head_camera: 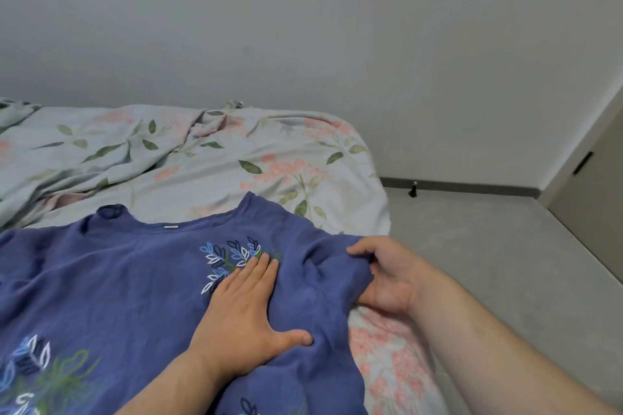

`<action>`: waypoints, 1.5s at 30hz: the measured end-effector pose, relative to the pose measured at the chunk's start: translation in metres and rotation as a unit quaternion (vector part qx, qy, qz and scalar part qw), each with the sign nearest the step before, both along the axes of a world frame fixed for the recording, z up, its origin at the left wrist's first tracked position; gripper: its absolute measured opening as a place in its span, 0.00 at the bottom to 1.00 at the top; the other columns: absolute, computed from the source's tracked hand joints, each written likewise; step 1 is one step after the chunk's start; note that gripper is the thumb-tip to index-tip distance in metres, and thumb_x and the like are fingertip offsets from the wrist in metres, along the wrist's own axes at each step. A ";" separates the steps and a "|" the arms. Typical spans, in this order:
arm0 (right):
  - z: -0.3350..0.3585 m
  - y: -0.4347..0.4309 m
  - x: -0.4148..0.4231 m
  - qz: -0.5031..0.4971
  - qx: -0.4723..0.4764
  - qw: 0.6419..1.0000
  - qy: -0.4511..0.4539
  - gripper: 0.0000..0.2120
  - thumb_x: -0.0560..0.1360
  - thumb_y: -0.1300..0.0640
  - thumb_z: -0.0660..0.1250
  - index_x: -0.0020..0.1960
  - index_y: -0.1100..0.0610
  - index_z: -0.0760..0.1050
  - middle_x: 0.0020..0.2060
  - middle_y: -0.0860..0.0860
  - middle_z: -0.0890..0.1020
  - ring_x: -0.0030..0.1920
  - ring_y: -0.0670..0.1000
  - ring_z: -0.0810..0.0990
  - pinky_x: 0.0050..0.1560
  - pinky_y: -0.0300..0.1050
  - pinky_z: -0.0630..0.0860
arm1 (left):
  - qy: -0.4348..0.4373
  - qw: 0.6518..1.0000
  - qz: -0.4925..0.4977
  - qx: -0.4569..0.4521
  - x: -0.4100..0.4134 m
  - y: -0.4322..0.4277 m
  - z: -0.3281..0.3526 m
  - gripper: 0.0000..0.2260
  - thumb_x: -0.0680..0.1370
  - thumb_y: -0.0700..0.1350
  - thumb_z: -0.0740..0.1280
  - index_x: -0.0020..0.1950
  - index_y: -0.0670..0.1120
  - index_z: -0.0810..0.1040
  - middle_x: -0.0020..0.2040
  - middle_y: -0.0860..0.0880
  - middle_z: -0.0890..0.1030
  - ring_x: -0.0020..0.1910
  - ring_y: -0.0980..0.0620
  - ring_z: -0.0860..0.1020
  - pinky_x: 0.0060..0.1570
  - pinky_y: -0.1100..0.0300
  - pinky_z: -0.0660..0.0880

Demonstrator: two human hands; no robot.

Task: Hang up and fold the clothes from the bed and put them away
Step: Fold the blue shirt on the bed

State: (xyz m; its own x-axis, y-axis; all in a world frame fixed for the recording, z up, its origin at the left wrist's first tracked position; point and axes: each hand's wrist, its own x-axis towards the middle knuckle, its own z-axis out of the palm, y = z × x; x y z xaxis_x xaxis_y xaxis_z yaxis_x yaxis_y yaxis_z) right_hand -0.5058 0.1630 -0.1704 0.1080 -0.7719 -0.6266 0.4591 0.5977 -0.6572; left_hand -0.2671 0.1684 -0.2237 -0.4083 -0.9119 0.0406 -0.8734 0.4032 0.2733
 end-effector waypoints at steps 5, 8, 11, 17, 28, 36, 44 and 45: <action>0.007 -0.021 0.011 0.011 0.007 0.999 -0.031 0.22 0.77 0.45 0.69 0.50 0.66 0.85 0.52 0.62 0.85 0.50 0.61 0.85 0.55 0.56 0.80 | 0.001 1.000 0.002 -0.002 0.000 -0.001 0.000 0.60 0.56 0.85 0.47 0.82 0.53 0.45 0.75 0.59 0.37 0.73 0.65 0.36 0.76 0.61 0.39; -0.001 -0.032 0.027 0.019 -0.007 0.997 0.078 0.11 0.81 0.55 0.66 0.51 0.63 0.80 0.52 0.62 0.83 0.57 0.60 0.82 0.62 0.56 0.78 | 0.011 1.000 0.007 -0.001 0.001 -0.002 0.000 0.60 0.56 0.85 0.48 0.82 0.54 0.46 0.77 0.59 0.39 0.73 0.65 0.37 0.76 0.61 0.40; -0.009 -0.041 0.023 -0.055 -0.072 0.991 0.100 0.08 0.82 0.61 0.64 0.52 0.66 0.78 0.48 0.62 0.83 0.56 0.60 0.82 0.56 0.54 0.80 | 0.021 1.000 0.008 0.005 0.000 -0.002 0.000 0.60 0.56 0.85 0.48 0.82 0.54 0.47 0.76 0.60 0.39 0.73 0.66 0.38 0.77 0.60 0.41; -0.011 -0.050 0.002 -0.167 -0.077 0.982 0.045 0.12 0.84 0.55 0.59 0.52 0.62 0.77 0.38 0.57 0.84 0.40 0.52 0.83 0.40 0.44 0.79 | 0.039 0.999 0.013 0.006 0.001 -0.001 -0.003 0.60 0.56 0.85 0.48 0.81 0.55 0.45 0.75 0.62 0.38 0.73 0.67 0.38 0.77 0.60 0.40; -0.003 -0.009 0.010 0.084 -0.096 0.928 0.349 0.14 0.69 0.70 0.70 0.50 0.55 0.80 0.43 0.54 0.86 0.43 0.54 0.86 0.42 0.49 0.83 | 0.029 0.999 0.013 0.021 -0.001 -0.001 -0.001 0.60 0.56 0.85 0.47 0.82 0.55 0.45 0.75 0.61 0.37 0.72 0.67 0.37 0.77 0.59 0.40; -0.004 0.016 0.003 -0.093 -0.060 0.992 -0.053 0.17 0.73 0.75 0.50 0.34 0.56 0.65 0.27 0.49 0.59 0.18 0.43 0.58 0.15 0.36 0.57 | 0.122 0.992 0.013 -0.009 0.003 0.001 -0.002 0.44 0.68 0.76 0.42 0.81 0.56 0.47 0.78 0.62 0.46 0.75 0.67 0.46 0.72 0.69 0.41; 0.038 0.000 0.068 0.112 -0.227 0.953 0.168 0.21 0.73 0.71 0.63 0.64 0.58 0.73 0.46 0.60 0.78 0.40 0.58 0.76 0.39 0.48 0.74 | 0.231 0.970 0.079 0.011 0.006 -0.007 -0.008 0.39 0.76 0.59 0.66 0.81 0.54 0.51 0.77 0.60 0.62 0.75 0.58 0.63 0.72 0.60 0.62; 0.038 0.002 0.078 0.154 -0.234 0.940 0.197 0.22 0.71 0.69 0.65 0.64 0.57 0.73 0.44 0.58 0.77 0.34 0.56 0.74 0.31 0.43 0.73 | 0.271 0.958 0.093 0.026 0.008 -0.007 -0.008 0.35 0.77 0.58 0.64 0.81 0.56 0.53 0.77 0.60 0.63 0.74 0.60 0.63 0.72 0.60 0.61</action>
